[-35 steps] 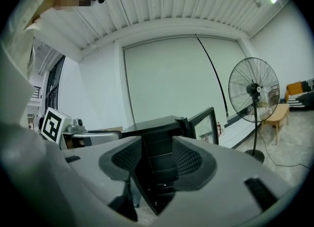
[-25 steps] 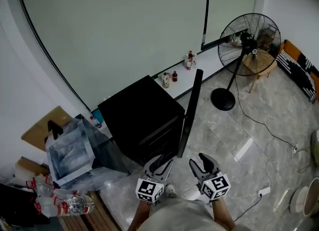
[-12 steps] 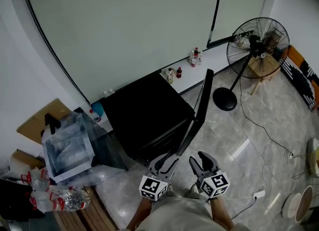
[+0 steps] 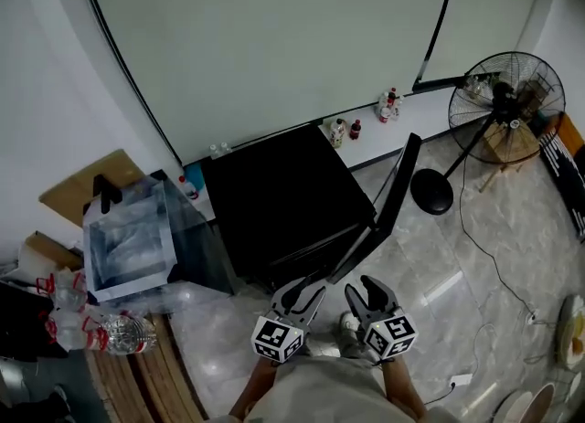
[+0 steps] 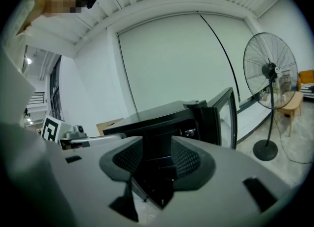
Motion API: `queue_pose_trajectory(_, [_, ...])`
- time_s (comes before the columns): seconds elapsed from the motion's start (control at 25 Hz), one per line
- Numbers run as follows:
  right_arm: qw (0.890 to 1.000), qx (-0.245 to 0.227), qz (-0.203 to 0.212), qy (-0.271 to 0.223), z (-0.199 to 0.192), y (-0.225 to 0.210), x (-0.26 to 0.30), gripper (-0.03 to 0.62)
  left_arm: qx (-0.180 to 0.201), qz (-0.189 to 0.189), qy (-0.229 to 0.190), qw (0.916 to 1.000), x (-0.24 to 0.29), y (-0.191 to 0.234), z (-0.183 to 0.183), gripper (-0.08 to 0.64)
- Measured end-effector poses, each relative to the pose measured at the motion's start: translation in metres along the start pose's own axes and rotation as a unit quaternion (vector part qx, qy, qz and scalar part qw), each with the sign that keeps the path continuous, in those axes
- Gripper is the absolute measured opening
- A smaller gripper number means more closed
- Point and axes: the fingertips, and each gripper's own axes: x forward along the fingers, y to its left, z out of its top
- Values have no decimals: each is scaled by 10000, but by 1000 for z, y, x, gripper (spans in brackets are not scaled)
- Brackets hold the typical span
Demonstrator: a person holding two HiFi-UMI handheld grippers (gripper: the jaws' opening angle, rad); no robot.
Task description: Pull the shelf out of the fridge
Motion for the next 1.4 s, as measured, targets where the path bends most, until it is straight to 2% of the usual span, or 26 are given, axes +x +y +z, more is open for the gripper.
queue_pose_trajectory(0.16, [9988,-257,350,229,-4,-9,14,178,-91,477,-27,9988,5,12,-6,172])
queue_pose_trajectory(0.44, [9932,-320,994,521,-7,-34,25,178,-267,1325,-182,9907,13,16,-12,172])
queue_pose_trajectory(0.72, [9812,-304,1725,809,-19,-41,37,176,-361,2194,-289,9745,12,18,-21,172])
queue_pose_trajectory(0.92, [9715,-309,2112,1033,-39,-41,45,175,-246,2709,-231,9620,8,22,-32,172])
queue_pose_trajectory(1.16, [9640,-136,2381,1179,-52,-35,55,175,-280,3107,-214,9499,2,31,-47,172])
queue_pose_trajectory(1.4, [9670,95,2240,1208,-64,-34,66,175,-419,3109,-262,9492,1,43,-59,172])
